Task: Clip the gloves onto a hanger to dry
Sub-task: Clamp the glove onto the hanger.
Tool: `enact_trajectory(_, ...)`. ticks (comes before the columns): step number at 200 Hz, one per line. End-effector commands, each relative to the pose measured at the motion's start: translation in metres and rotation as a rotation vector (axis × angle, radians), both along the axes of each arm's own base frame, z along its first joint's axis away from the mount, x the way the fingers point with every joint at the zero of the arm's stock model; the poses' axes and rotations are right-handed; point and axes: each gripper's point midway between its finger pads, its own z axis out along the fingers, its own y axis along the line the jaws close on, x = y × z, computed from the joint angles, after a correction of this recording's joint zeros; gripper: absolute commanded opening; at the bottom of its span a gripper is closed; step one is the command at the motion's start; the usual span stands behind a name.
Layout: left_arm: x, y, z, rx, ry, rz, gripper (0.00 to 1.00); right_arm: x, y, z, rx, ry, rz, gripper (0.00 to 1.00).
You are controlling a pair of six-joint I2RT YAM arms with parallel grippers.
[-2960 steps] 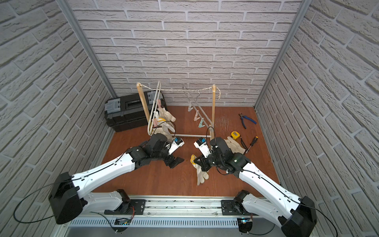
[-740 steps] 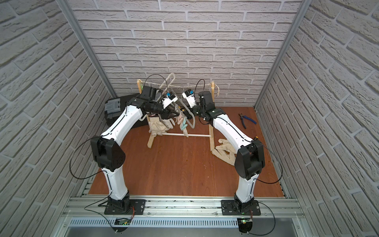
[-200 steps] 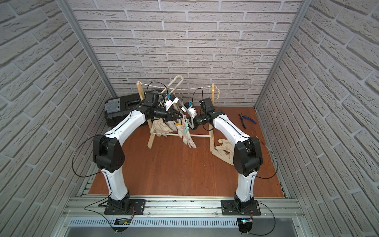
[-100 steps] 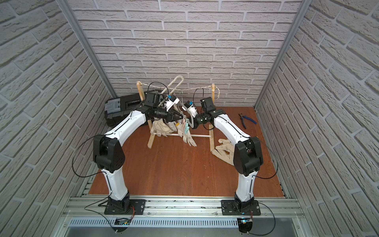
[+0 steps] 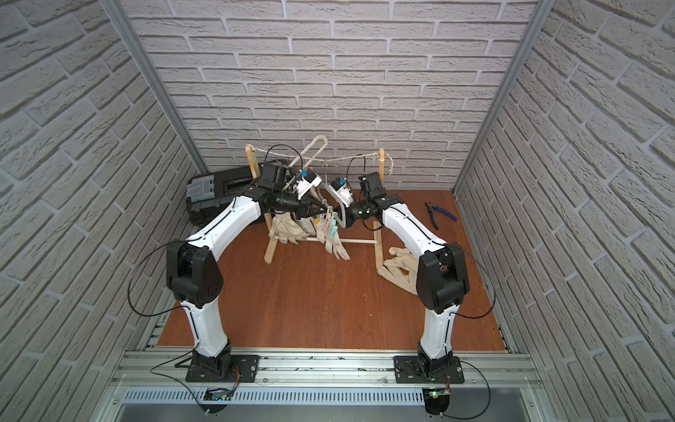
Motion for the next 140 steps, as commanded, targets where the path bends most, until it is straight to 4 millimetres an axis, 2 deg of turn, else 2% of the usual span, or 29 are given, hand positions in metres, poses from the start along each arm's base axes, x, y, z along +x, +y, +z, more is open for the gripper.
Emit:
enact_trajectory(1, 0.005, -0.004, -0.009, 0.034, -0.041, 0.015, 0.12, -0.007, 0.003, 0.049, 0.109, -0.108, 0.044, 0.03)
enact_trajectory(35, 0.008, -0.004, -0.01, 0.042, -0.077, 0.03, 0.12, -0.007, 0.003, 0.048, 0.13, -0.09, 0.035, 0.03)
enact_trajectory(60, 0.007, -0.006, -0.003, 0.015, -0.079, 0.021, 0.15, -0.001, 0.002, 0.041, 0.111, -0.08, 0.01, 0.03)
enact_trajectory(140, 0.008, -0.006, 0.007, 0.0, -0.085, 0.035, 0.4, 0.015, -0.005, 0.031, 0.06, -0.09, -0.081, 0.03)
